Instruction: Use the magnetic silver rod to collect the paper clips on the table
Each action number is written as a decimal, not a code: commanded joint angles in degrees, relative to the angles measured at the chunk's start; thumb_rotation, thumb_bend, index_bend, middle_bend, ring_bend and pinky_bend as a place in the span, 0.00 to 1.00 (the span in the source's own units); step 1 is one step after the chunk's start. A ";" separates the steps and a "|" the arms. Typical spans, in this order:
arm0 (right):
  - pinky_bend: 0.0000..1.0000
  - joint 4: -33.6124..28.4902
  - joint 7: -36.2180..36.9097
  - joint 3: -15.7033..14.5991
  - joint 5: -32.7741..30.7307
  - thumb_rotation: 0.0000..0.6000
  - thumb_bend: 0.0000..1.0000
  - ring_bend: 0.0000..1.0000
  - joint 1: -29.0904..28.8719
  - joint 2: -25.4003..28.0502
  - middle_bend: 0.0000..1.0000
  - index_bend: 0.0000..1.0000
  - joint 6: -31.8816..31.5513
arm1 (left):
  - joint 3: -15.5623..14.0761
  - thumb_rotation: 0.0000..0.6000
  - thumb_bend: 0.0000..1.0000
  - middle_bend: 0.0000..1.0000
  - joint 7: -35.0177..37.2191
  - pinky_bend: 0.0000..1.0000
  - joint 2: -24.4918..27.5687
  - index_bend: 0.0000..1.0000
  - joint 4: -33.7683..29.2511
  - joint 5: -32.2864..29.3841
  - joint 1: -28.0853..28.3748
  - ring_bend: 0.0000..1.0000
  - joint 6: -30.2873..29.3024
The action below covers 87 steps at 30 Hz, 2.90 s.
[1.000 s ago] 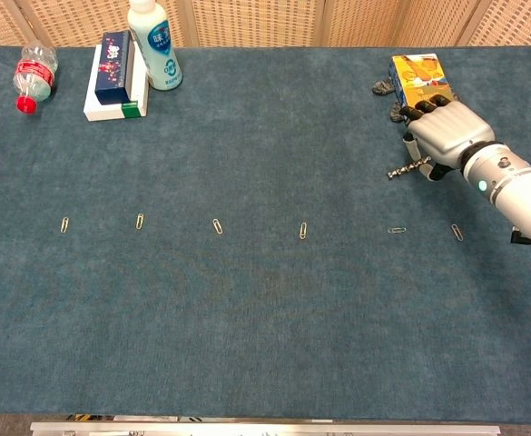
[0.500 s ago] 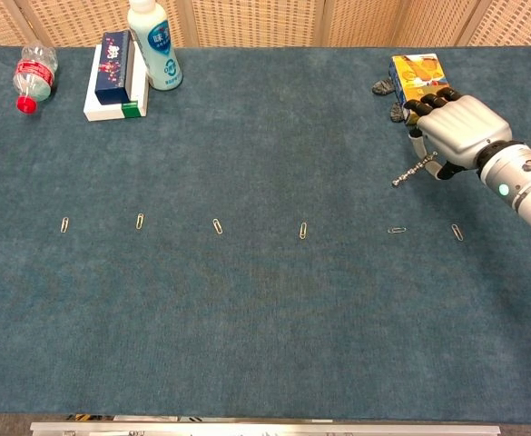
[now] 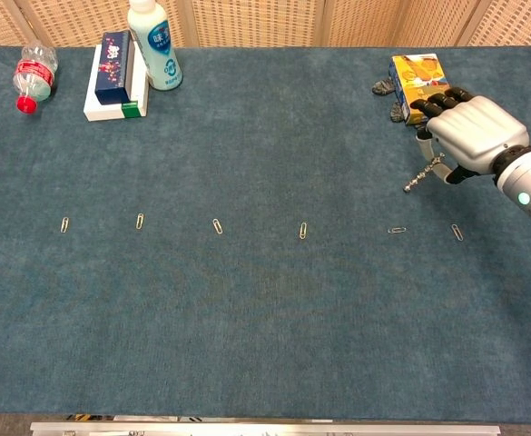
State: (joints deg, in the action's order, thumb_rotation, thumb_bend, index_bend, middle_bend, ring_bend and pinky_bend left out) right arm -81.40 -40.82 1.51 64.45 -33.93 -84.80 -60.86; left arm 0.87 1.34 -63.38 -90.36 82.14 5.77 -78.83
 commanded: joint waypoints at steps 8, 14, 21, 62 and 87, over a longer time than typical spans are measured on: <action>0.00 -5.45 0.46 -2.33 4.67 1.00 0.36 0.00 2.77 3.89 0.07 0.62 -3.87 | -0.02 1.00 0.17 0.49 -0.30 0.41 -0.03 0.56 -0.10 0.19 -0.10 0.39 -0.33; 0.00 -7.85 1.55 -4.20 7.83 1.00 0.36 0.00 5.24 6.65 0.07 0.62 -6.48 | -0.05 1.00 0.17 0.49 -0.62 0.41 -0.11 0.56 -0.20 0.28 -0.16 0.39 -0.50; 0.00 -8.64 3.51 -6.09 10.88 1.00 0.36 0.00 8.20 8.38 0.07 0.62 -8.63 | -0.21 1.00 0.17 0.49 -0.97 0.41 -0.15 0.56 -0.51 0.74 -0.27 0.39 -0.87; 0.00 -4.59 7.94 -5.82 14.75 1.00 0.36 0.00 14.78 7.41 0.07 0.62 -8.45 | -0.65 1.00 0.17 0.49 -1.43 0.41 -0.09 0.56 -1.12 1.86 -0.65 0.39 -1.76; 0.00 -11.55 1.84 -2.69 18.39 1.00 0.36 0.00 11.77 6.58 0.07 0.62 -6.41 | -0.78 1.00 0.17 0.50 -0.71 0.41 0.63 0.56 -1.81 2.82 -1.20 0.39 -3.09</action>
State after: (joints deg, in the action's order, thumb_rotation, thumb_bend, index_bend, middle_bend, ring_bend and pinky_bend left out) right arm -92.86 -38.83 -1.28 82.97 -22.06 -78.10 -67.40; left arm 0.08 0.63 -62.77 -92.16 84.96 4.58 -81.90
